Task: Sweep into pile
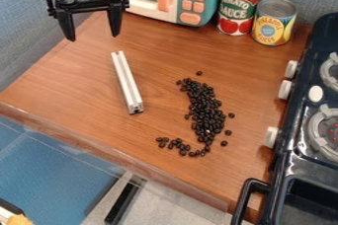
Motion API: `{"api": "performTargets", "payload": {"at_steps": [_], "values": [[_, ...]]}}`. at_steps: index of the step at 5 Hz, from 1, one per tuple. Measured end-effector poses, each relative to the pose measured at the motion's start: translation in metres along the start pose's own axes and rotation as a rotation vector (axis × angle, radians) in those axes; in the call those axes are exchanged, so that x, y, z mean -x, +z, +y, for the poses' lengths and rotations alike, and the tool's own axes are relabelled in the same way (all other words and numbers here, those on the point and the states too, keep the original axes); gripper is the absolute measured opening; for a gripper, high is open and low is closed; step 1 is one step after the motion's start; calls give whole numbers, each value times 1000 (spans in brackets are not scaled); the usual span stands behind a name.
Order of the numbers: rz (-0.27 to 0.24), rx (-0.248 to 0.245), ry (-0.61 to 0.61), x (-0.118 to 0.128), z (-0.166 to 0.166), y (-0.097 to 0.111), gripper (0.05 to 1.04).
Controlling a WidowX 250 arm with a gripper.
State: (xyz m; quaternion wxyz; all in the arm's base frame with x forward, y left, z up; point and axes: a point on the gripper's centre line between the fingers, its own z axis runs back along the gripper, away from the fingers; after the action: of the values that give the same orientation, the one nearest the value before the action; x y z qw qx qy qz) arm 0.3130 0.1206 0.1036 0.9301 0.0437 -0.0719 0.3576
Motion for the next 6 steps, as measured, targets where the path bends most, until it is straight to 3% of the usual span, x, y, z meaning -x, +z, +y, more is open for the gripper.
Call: {"api": "performTargets", "payload": {"at_steps": [2,4,5,6], "values": [[86,-26,32,-7,-8,-33,1001],[145,36,10,-24,-14,-45,1001],[154,84,-2,-25,-16,-50,1001],[162,93,-11,-15,-16,-61,1001]]}}
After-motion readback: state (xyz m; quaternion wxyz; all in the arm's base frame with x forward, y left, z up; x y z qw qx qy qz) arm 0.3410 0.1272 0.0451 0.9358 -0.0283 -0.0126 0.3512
